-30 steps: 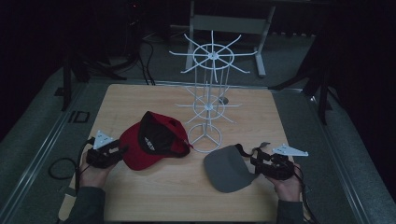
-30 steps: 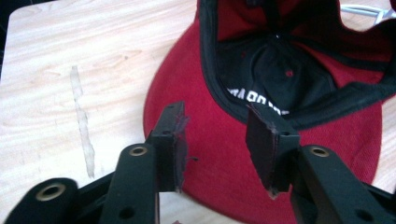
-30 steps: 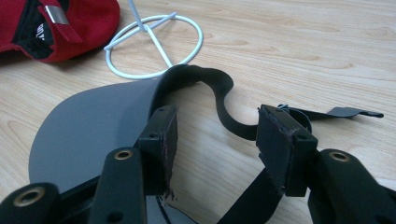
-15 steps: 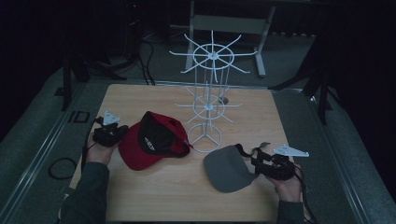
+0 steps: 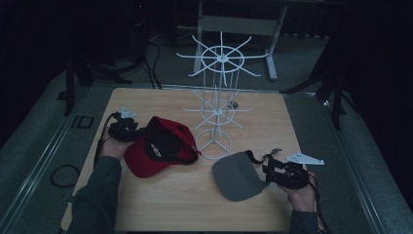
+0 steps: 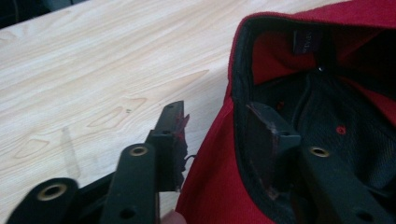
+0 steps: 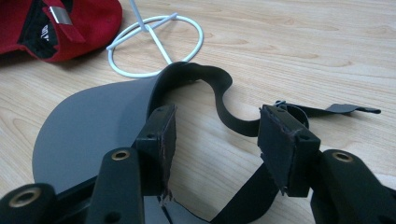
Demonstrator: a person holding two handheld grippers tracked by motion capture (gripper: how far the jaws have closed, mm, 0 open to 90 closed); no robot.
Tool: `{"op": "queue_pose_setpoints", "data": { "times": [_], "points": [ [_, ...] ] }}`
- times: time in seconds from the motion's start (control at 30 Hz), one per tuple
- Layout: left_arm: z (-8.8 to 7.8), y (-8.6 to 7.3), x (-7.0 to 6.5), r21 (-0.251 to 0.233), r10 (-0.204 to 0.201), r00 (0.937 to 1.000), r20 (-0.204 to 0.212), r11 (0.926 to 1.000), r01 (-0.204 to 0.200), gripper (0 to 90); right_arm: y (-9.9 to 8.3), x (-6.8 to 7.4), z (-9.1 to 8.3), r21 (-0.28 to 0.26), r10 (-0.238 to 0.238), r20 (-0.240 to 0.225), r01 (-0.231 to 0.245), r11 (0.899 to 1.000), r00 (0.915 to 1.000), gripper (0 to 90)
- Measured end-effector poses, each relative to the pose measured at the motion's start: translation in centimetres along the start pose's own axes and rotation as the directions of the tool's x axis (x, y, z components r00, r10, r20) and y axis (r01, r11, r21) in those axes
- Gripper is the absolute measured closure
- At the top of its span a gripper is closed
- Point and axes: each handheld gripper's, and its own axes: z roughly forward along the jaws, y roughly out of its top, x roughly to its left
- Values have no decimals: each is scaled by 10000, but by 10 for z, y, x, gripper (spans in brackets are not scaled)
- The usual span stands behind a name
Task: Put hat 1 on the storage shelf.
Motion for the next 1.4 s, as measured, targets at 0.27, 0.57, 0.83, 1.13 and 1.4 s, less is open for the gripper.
{"op": "queue_pose_setpoints", "data": {
  "times": [0.27, 0.57, 0.83, 1.13, 1.4],
  "points": [
    [15, 3, 4, 574, -155, 9997, 198, 9983, 143, 538, -1, 1, 2, 144, -104, -50, 105, 9998, 9999, 463],
    [16, 1, 5, 1045, -87, 9999, -80, 9945, 95, 736, -2, -2, 0, 80, -17, -15, 17, 10000, 10000, 459],
    [2, -9, 5, 908, -176, 9997, 160, 9957, 161, 776, -2, -1, 0, 100, -10, -7, 10, 9999, 10000, 457],
    [-18, -22, -4, 757, -255, 9970, 737, 9969, 199, 740, -3, -1, 0, 129, 1, 25, -1, 9999, 10000, 457],
    [-31, -36, -17, 1420, -11, 9862, 1653, 9896, -227, 679, -2, -1, 0, 109, 16, 14, -16, 9999, 10000, 455]
  ]
}}
